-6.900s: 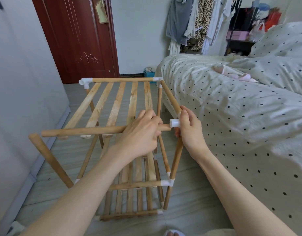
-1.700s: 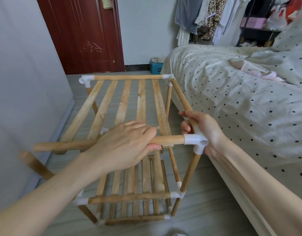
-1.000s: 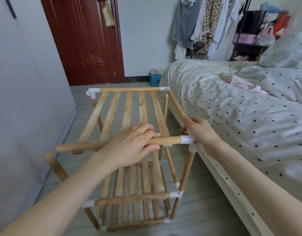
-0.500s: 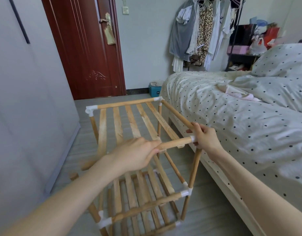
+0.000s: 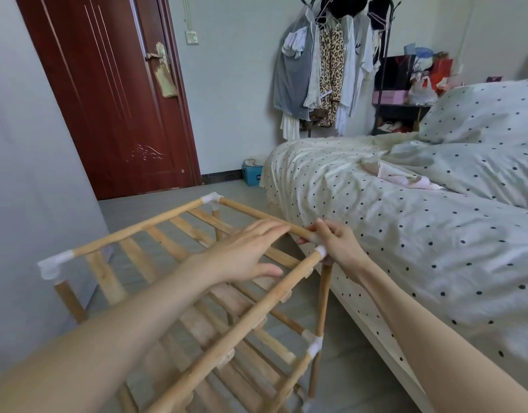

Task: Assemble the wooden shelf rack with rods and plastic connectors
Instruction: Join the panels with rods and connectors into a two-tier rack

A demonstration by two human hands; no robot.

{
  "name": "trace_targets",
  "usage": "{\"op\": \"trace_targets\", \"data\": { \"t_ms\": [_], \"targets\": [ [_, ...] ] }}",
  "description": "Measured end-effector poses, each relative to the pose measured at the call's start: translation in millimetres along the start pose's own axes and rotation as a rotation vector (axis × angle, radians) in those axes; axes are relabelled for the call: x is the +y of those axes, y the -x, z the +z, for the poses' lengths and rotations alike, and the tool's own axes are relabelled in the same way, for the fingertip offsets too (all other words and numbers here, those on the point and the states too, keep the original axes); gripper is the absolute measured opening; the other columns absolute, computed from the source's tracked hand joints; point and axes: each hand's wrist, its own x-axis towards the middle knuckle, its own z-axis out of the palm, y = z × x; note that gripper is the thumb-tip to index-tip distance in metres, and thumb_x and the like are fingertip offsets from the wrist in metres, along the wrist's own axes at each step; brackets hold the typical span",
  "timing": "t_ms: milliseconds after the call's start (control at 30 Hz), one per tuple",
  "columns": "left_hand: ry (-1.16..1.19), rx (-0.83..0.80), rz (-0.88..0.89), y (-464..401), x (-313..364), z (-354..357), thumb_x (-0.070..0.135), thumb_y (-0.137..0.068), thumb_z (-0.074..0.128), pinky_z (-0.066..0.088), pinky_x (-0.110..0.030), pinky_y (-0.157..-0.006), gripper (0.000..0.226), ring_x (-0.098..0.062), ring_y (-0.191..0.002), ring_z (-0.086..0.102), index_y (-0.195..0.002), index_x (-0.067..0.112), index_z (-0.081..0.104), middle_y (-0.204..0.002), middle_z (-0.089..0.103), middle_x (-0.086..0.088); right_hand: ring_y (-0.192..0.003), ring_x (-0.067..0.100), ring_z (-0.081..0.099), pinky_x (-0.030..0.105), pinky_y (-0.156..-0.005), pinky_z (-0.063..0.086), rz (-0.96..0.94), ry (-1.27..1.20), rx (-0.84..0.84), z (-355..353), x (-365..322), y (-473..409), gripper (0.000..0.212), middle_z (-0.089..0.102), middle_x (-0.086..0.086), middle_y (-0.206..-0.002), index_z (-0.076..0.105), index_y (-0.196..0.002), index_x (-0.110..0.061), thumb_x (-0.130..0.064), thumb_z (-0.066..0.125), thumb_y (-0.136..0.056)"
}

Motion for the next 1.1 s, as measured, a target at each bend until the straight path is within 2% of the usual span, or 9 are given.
{"op": "trace_targets", "data": {
  "t_ms": [133,200,267,433,533,667,800,933,1100],
  "targets": [
    [0.016,-0.183,0.046,-41.0,-10.5,6.4,0.035,-0.087,0.062,-0.01,-0.024,-0.11,0.089,-0.004,-0.142,-0.009,-0.15,0.028,0.0,-0.157,-0.007,0.012,-0.053,0.006,0.05,0.02,-0.05,0.042,-0.026,-0.024,-0.045,6.9,-0.7,-11.1,0.041,0.065,0.001,-0.069,0.065,-0.105,-0.004,-0.034,0.038,-0.1],
    [0.104,-0.251,0.045,-53.3,-18.7,4.7,0.038,-0.082,0.068,-0.012,-0.031,-0.114,0.097,-0.001,-0.141,-0.012,-0.149,0.029,-0.002,-0.157,-0.009,0.013,-0.083,0.005,0.062,0.02,-0.077,0.049,-0.07,-0.02,-0.037,8.4,6.2,-5.9,0.038,0.067,-0.006,-0.09,0.064,-0.112,-0.014,-0.04,0.041,-0.097],
    [0.191,-0.29,0.042,-59.9,-27.6,1.5,0.042,-0.076,0.073,-0.011,-0.037,-0.116,0.103,0.004,-0.138,-0.012,-0.15,0.03,0.002,-0.157,-0.004,0.016,-0.111,0.002,0.057,0.019,-0.094,0.044,-0.109,-0.038,-0.042,5.2,24.0,8.9,0.045,0.06,-0.009,-0.122,0.051,-0.127,-0.023,-0.049,0.049,-0.09],
    [0.178,-0.277,0.052,-66.4,-40.0,0.1,0.055,-0.069,0.072,-0.013,-0.035,-0.113,0.105,0.012,-0.133,-0.006,-0.149,0.034,0.007,-0.154,0.006,0.02,-0.131,-0.014,0.027,0.013,-0.108,0.027,-0.163,0.02,-0.184,-3.5,57.5,32.9,0.122,0.023,-0.036,-0.142,0.003,-0.147,-0.034,-0.06,0.079,-0.055],
    [0.149,-0.223,0.084,-63.1,-41.7,4.8,0.066,-0.066,0.062,-0.012,-0.03,-0.111,0.105,0.009,-0.133,0.002,-0.149,0.033,0.007,-0.154,0.008,0.02,-0.13,-0.02,0.019,0.011,-0.11,0.022,-0.207,0.082,-0.156,2.8,60.6,31.2,0.122,0.012,-0.054,-0.128,-0.007,-0.138,-0.043,-0.054,0.079,-0.051],
    [0.1,-0.165,0.136,-56.8,-43.4,11.6,0.074,-0.063,0.046,-0.016,-0.019,-0.107,0.104,0.022,-0.117,-0.006,-0.149,0.033,0.004,-0.154,0.004,0.02,-0.133,-0.016,0.018,0.01,-0.107,0.023,-0.319,0.082,-0.026,17.2,55.1,27.5,0.111,0.014,-0.034,-0.143,0.0,-0.137,-0.045,-0.062,0.076,-0.057],
    [0.076,-0.125,0.175,-56.6,-46.1,15.8,0.073,-0.066,0.042,-0.024,0.005,-0.088,0.102,0.022,-0.112,-0.013,-0.15,0.03,0.002,-0.155,0.001,0.016,-0.131,-0.012,0.025,0.011,-0.104,0.029,-0.385,0.153,0.035,19.5,50.2,20.5,0.107,0.023,-0.028,-0.139,0.015,-0.145,-0.025,-0.049,0.075,-0.059],
    [0.087,-0.111,0.155,-56.9,-48.5,18.9,0.075,-0.064,0.042,-0.016,-0.01,-0.102,0.104,0.013,-0.123,-0.013,-0.149,0.032,0.001,-0.156,-0.001,0.015,-0.125,-0.016,0.032,0.002,-0.097,0.028,-0.332,0.12,0.021,17.9,50.7,20.4,0.105,0.029,-0.034,-0.132,0.009,-0.142,-0.033,-0.038,0.076,-0.061],
    [0.051,-0.039,0.209,-56.3,-45.9,21.6,0.075,-0.066,0.038,-0.018,-0.002,-0.1,0.103,0.015,-0.127,-0.006,-0.15,0.023,0.008,-0.157,0.007,0.006,-0.12,-0.021,0.035,0.001,-0.092,0.031,-0.237,0.078,0.041,15.5,52.7,18.7,0.118,0.034,-0.03,-0.134,0.013,-0.147,-0.035,-0.054,0.076,-0.048]
  ]
}}
